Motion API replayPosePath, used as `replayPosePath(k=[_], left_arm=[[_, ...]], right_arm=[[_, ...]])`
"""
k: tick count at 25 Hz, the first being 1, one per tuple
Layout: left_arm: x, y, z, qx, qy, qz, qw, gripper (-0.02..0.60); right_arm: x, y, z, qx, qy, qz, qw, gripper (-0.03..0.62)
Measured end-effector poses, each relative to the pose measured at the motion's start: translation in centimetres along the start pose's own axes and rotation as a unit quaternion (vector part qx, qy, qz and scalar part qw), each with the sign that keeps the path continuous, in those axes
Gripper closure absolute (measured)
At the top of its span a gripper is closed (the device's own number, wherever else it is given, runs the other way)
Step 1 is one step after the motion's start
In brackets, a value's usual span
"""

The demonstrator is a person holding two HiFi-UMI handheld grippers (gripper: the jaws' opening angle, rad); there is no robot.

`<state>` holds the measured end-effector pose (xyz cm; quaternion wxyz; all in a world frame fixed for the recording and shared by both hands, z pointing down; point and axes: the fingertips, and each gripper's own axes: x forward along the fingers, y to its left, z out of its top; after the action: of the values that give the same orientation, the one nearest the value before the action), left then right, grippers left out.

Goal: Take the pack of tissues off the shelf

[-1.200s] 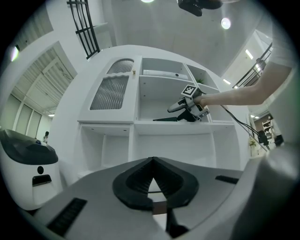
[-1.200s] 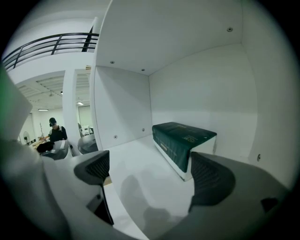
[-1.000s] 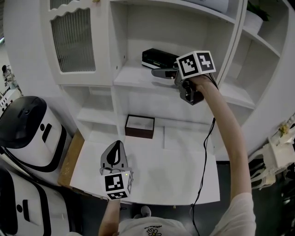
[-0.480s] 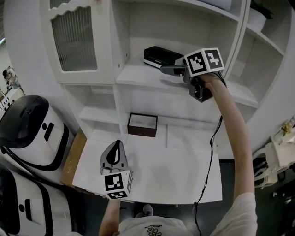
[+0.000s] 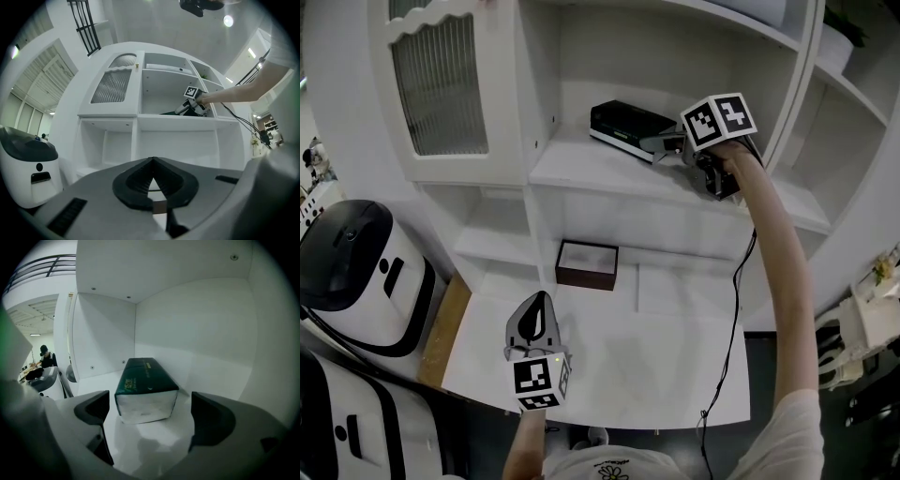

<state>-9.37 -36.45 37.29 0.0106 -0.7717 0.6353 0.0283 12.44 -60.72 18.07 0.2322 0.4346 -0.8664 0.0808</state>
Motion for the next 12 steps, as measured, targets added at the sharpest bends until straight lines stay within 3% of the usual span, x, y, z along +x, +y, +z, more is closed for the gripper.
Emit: replayPosePath(k=[3, 12], left_arm=[[0.8, 0.2, -0.5, -0.003, 0.005, 0.002, 1.0, 0.581], [2.6, 0.3, -1.7, -0.009, 0.019, 0.004, 0.9998, 0.581]], right_arm=[[1.1, -0.7, -0.6, -0.011, 0.018, 0.007, 1.0, 0.045], [2.5, 0.1, -0.2, -0.009, 0.009, 0.087, 0.996, 0.045]])
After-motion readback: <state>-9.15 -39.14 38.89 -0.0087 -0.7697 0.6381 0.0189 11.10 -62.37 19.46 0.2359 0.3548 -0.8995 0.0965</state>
